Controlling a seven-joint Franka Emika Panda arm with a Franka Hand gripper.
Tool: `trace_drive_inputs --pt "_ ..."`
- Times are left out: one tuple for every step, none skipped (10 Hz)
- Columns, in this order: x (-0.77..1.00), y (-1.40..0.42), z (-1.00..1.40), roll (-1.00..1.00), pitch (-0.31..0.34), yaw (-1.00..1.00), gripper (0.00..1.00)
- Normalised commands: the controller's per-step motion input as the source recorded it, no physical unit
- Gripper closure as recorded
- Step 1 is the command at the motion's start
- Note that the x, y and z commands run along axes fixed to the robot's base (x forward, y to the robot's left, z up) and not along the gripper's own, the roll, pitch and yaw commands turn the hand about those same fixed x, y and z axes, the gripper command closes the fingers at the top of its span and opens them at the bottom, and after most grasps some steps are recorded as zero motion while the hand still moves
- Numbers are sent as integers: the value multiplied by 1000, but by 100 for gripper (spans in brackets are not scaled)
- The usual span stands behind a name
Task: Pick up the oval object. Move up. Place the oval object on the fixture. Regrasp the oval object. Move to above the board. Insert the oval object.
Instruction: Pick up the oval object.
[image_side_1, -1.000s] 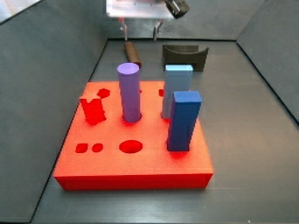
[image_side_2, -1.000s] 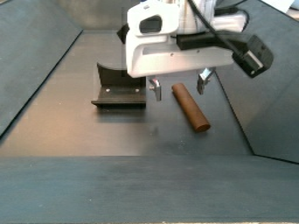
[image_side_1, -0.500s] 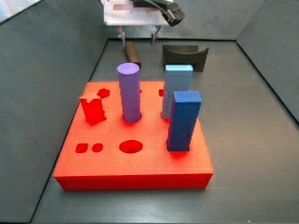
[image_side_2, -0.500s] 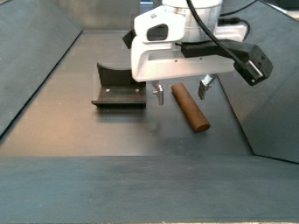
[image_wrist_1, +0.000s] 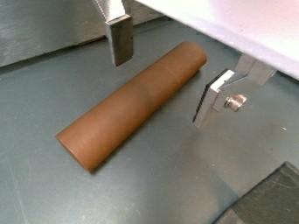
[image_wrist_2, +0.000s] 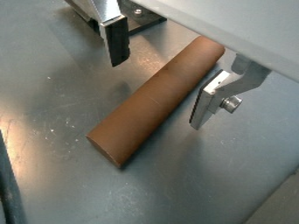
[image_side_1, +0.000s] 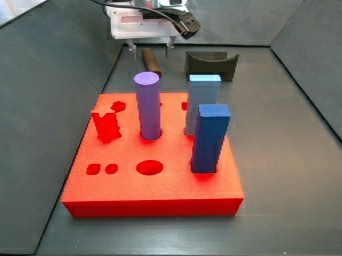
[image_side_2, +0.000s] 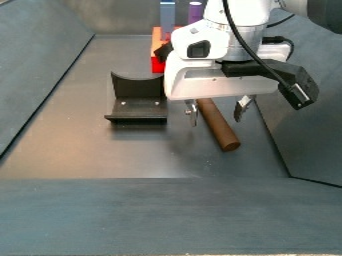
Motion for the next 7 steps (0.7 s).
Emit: trace_drive_inputs --pt "0 0 -311 -84 -26 51 0" --pt "0 0 -291 -106 0 29 0" --pt "0 0 -271 -113 0 23 0" --pt "0 0 -246 -103 0 0 0" --pt "0 0 -197 -79 0 0 0" --pt "0 0 -20 -47 -11 0 0" --pt "0 0 0 -4 -1 0 0"
